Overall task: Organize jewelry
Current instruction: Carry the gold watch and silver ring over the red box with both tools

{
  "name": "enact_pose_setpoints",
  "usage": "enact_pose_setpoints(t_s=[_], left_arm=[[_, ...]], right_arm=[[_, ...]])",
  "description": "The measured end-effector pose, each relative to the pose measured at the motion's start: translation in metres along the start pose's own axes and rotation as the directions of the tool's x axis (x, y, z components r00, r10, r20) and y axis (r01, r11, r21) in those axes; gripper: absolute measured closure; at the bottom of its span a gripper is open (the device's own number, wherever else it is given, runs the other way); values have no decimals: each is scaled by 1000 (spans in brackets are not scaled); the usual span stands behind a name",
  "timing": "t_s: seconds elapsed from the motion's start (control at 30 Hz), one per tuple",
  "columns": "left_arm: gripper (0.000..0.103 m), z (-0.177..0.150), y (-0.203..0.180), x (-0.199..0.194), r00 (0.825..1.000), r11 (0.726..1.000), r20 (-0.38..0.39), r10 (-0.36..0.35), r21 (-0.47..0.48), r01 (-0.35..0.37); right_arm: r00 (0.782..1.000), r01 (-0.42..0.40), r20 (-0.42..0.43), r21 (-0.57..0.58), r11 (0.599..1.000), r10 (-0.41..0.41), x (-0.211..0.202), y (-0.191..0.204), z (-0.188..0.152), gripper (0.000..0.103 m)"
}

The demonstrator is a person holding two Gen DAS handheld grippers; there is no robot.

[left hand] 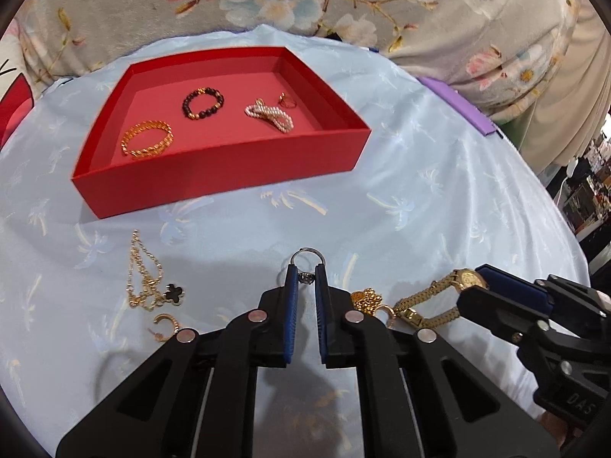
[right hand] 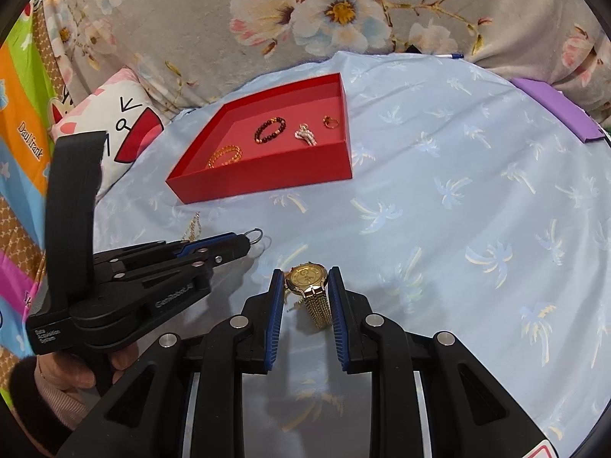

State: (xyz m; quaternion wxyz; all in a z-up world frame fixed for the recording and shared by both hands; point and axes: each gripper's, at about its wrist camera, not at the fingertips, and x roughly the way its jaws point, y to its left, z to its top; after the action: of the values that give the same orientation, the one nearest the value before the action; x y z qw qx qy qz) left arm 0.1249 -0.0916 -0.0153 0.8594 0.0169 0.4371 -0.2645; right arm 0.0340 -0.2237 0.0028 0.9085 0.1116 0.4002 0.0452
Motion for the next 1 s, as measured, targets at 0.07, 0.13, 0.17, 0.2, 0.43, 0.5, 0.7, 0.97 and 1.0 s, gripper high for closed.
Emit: enact_pose_setpoints(t_s=[0.07,0.13,0.17,0.2,0.43,0.5,0.7,0.97,1.0], left_arm=[[95,4,2,-11,1000,1000,17,7,-10,-7],[95,11,6,-25,999,1000,47,24,-18,-24],[95,16,9,-33,997,999,65,33,-24,-32],[95,21,12,-39,996,999,79,40,-33,-37],[95,67,40,-69,981,994,164,99,-60,-90],[95,81,50,-69,975,991,181,125,-67,-115],[95,122,78,-43,968,982,178,178,-90,-164],[95,151,111,8,969,973,130,209,-128,-193],[95,153,115,15,970,972,120,212,-132,-196]], right_arm=[[1000,1,17,-13,1000,-1,-4,2,7,81],[999,4,36,-29,1000,-3,-6,5,17,81],[999,3,44,-35,999,-2,-6,6,22,81],[999,3,51,-41,999,-1,-7,7,26,81],[990,-19,140,-76,997,29,-7,20,84,81],[986,-31,162,-73,997,43,0,22,105,81],[982,-49,176,-67,997,60,40,30,160,81],[993,-13,119,-77,997,22,115,35,197,81],[994,-12,111,-77,997,20,122,35,199,81]])
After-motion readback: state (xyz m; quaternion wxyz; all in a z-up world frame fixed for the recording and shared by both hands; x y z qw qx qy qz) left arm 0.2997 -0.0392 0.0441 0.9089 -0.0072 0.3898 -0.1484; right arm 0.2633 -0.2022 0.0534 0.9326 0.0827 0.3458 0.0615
